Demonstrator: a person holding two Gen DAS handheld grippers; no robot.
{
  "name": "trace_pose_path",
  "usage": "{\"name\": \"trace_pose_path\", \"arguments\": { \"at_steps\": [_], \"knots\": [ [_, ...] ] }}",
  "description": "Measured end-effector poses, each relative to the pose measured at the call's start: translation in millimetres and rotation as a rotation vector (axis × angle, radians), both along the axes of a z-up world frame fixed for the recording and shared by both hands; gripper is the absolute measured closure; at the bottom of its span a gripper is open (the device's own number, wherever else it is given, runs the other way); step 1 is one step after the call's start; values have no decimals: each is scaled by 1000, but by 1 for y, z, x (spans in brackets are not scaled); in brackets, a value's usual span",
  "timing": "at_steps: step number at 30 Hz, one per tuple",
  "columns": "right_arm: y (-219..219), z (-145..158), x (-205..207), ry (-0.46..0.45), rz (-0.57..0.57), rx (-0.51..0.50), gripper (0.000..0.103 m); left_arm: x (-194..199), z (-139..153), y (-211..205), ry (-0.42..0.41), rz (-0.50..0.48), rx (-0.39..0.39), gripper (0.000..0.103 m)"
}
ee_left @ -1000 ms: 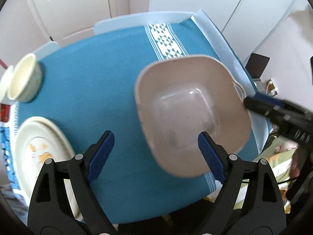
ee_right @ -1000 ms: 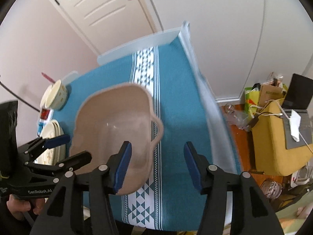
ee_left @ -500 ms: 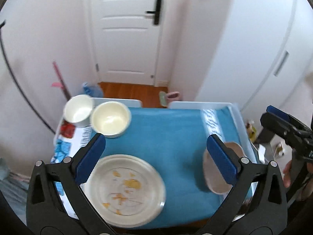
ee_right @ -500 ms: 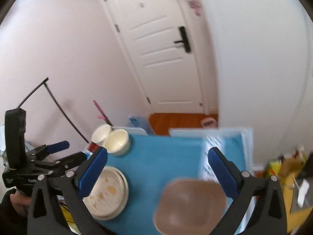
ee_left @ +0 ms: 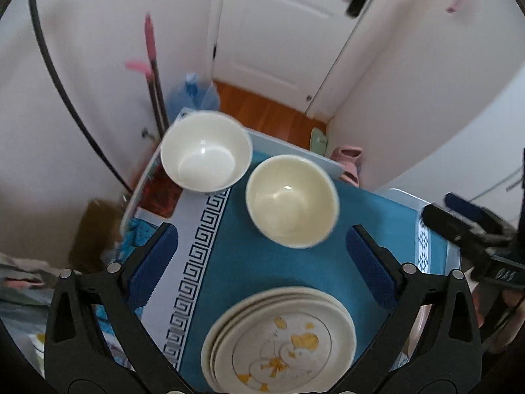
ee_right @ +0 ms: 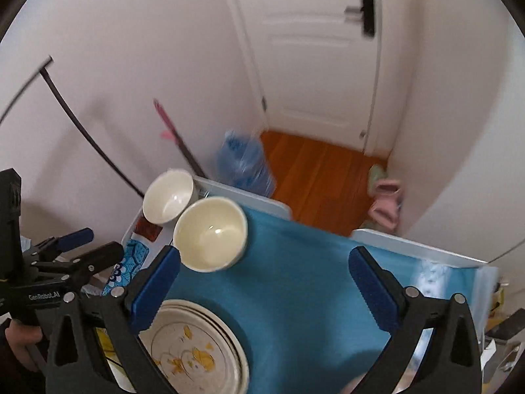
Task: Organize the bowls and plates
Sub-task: 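Move the right tool to the cream bowl and grip its rim, then carry the cream bowl with the right tool and lower it into the taupe dish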
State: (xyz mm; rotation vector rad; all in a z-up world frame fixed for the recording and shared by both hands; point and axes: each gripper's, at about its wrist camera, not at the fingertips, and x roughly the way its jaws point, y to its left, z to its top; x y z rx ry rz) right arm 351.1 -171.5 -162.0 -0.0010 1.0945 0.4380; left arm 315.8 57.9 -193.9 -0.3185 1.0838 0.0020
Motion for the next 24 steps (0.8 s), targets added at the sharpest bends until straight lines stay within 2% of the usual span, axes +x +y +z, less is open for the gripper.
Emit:
{"name": "trace_pose_path", "arguments": {
  "at_steps": [2,3,5,8,12,15,17,21,22,24],
  "knots": [
    [17,-24,15,43,18,-22,1,14,-22,7,40,-4,-35,18],
    [24,-35,21,67,27,-27,2,20,-33,4,58,-6,-46,21],
    [36,-57,31,115,43,-32,14,32,-52,7,94,-18,-69,31],
    [45,-82,38,180,52,-39,34,45,-73,8,130,-42,-82,39],
    [50,-100,46,229,58,-41,45,59,-96,3,169,-68,-105,48],
    [54,-110,48,268,73,-37,57,60,-102,0,185,-73,-113,58],
    [56,-114,49,279,80,-34,64,63,-106,-1,196,-76,-112,80],
    [60,-123,54,294,85,-38,73,66,-112,-2,208,-80,-124,86],
    [60,-123,56,294,84,-37,79,66,-113,-2,206,-80,-121,87],
    [62,-124,58,304,91,-17,85,66,-114,-3,205,-79,-118,87]
  ]
}}
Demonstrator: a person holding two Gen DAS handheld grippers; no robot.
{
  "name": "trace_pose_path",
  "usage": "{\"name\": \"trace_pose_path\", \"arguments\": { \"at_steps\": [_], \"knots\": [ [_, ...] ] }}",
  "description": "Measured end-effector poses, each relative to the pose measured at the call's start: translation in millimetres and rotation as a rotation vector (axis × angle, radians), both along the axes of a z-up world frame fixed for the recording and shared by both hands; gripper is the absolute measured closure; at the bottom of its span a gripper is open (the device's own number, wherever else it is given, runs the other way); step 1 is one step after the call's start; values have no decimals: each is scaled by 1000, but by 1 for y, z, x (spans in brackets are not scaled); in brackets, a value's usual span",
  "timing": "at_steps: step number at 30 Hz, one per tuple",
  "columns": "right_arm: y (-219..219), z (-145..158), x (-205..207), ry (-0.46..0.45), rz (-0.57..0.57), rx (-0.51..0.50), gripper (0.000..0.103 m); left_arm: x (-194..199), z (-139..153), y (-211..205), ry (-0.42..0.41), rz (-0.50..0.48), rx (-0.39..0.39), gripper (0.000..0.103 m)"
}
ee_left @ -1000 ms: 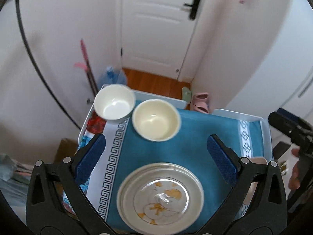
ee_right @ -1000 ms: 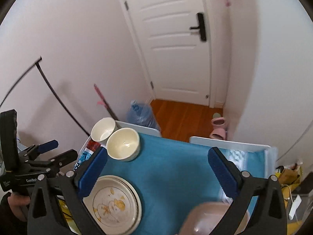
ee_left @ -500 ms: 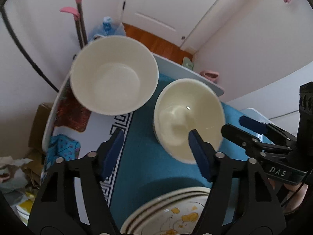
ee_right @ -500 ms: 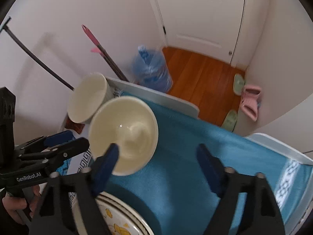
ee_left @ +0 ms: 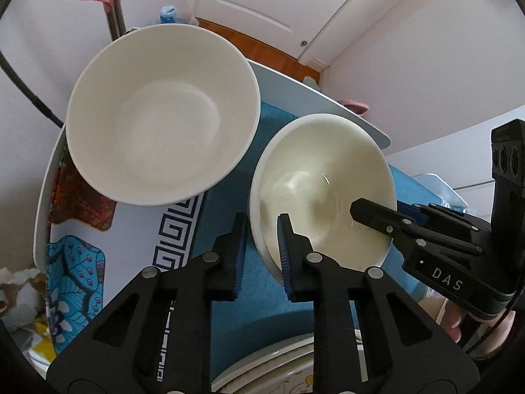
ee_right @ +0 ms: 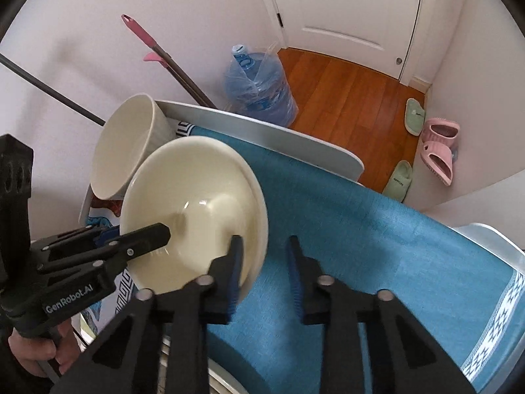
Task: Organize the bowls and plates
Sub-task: 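Carry the cream bowl with the right tool and lower it into the taupe dish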
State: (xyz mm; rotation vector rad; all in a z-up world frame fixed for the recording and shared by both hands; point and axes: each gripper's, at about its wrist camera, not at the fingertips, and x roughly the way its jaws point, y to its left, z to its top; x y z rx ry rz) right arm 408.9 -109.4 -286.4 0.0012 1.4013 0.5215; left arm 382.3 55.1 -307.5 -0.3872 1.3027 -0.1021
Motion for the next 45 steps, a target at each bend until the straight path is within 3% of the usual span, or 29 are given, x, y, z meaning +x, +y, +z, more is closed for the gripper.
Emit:
{"name": "trace_pose_path", "arguments": {
  "at_steps": [1,14,25,34,45],
  "knots": [
    [2,0,1,0,7,3,89,0,0,1,-1,2,0,87],
    [4,6,-2,-31,17,-21,92,-9,16,-10,-30,-9,41,87],
    [-27,63,-24,-111,-79,-32,92,-23,71,-37,-107,-103,34,87],
    [-93,114,-67,-178,-190,-33,92,-55,114,-102,-176,-229,25,87],
    [-205,132,-129,-192,-267,-27,92,-113,126,-226,-193,-316,33,87]
  ]
}}
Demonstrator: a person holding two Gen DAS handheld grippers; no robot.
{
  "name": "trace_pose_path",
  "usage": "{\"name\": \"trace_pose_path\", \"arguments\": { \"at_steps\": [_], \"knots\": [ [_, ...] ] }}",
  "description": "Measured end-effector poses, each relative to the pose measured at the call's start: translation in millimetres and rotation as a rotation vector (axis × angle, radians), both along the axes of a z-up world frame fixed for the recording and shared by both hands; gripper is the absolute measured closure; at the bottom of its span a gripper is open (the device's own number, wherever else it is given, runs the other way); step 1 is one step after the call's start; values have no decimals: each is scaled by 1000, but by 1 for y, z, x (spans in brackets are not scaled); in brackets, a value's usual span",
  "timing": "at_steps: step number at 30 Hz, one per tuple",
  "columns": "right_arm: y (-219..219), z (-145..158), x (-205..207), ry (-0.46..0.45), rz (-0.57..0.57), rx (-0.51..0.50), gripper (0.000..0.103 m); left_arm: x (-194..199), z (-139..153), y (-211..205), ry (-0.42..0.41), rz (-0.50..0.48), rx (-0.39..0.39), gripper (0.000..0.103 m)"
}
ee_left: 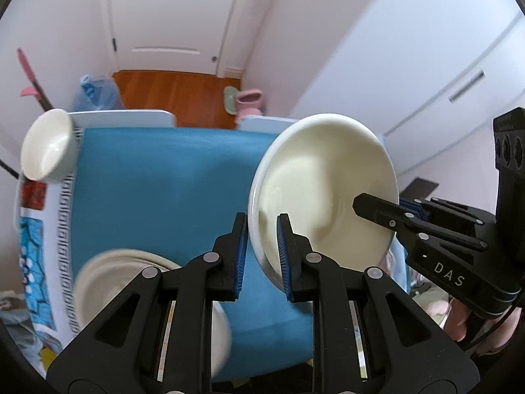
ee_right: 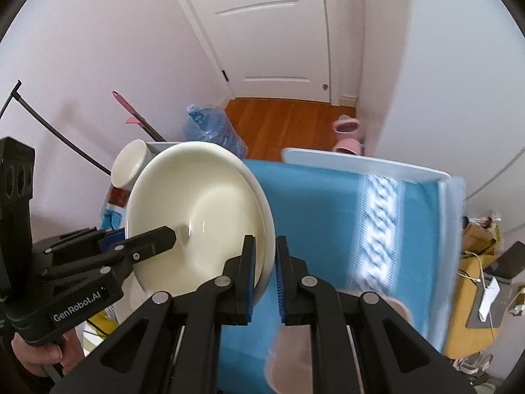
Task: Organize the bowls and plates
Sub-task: 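Carry the cream bowl with the right tool and lower it into the taupe dish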
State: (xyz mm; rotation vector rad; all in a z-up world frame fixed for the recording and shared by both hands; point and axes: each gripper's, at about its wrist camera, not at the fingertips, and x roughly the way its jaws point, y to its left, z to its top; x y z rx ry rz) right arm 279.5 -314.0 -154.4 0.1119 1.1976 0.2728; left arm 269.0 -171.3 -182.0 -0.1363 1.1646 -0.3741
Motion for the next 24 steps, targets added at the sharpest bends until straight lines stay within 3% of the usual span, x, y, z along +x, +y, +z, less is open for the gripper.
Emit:
{"name": "trace_pose_path", "arguments": {
  "at_steps": [6,12,19,24],
  "knots": [
    [-57,-12,-37,36,-9,-3,92,-35,-20,-57,40,-24,10,87],
    [-89,-38,-58,99,17,-10,92,-65,-60,-94,133,-22,44,87],
    [-99,-72,-68,171,32,-19,92,-60,-95,-106,205,-47,112,87],
    [-103,-90,-70,207,34,-21,92,-56,-105,-116,217,-75,175,87]
  ]
}}
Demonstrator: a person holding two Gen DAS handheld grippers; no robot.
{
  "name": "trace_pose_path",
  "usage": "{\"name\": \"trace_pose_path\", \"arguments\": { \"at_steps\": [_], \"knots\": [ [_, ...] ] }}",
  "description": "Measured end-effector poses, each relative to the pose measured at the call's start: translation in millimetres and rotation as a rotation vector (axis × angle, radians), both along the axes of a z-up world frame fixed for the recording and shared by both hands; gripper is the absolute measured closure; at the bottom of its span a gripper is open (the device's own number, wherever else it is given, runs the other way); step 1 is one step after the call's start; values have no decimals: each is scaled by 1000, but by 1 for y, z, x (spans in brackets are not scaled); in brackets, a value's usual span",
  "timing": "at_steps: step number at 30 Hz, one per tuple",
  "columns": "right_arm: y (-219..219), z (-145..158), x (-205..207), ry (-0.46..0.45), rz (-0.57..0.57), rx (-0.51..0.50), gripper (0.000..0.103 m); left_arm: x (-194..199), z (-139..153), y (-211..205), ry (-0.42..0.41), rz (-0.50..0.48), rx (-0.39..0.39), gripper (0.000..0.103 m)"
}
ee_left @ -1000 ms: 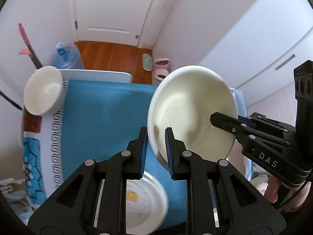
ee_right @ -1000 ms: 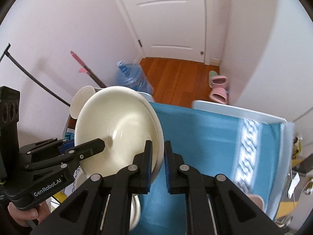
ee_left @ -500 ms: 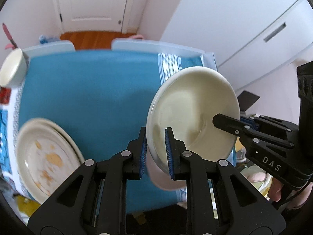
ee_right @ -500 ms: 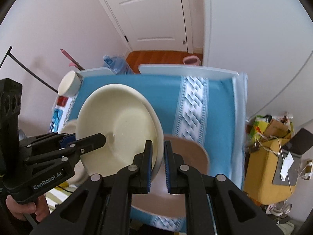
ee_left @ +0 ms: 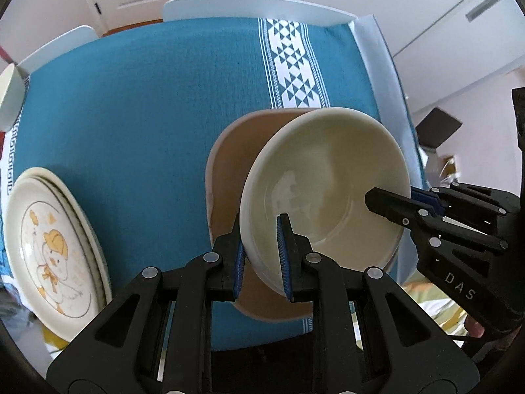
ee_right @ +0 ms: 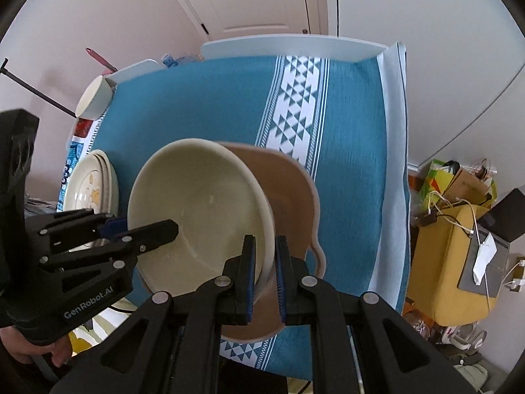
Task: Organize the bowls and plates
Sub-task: 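Carry the cream bowl with the right tool and lower it into the taupe dish, then open the right tool and move it toward the white bowl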
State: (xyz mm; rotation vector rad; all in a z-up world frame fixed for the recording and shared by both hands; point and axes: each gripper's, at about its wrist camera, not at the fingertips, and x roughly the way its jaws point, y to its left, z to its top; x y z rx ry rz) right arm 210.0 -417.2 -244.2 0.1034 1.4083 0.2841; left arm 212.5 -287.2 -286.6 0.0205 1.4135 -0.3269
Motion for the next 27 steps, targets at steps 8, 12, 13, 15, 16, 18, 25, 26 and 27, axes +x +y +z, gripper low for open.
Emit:
{"name": "trace_pose_path", "arguments": {
  "at_steps": [8,12,13,15,16,18,25,26,27],
  "knots": [
    [-2,-14,0,30,-9,-2,92,3,-18,-11,34,-45,72,87],
    [-1,-13,1,25,-6,-5,92,5,-20,-12,33,-50,81,87],
    [-2,-13,2,26,-7,-4,92,5,-20,-12,31,-51,82,87],
    [-3,-12,3,28,-8,-3,92,5,-19,-13,29,-53,86,87],
    [-3,-12,3,28,-8,-2,92,5,-19,-13,27,-53,86,87],
    [-3,-12,3,29,-7,-2,92,6,-18,-13,23,-54,88,87],
    [-7,-4,1,27,3,-4,92,-1,0,-12,-19,-52,85,87],
    [-9,-1,-1,23,4,1,92,-2,4,-10,-26,-50,82,87],
    [-9,1,-2,21,6,3,92,-3,8,-8,-33,-48,79,87]
  ]
}}
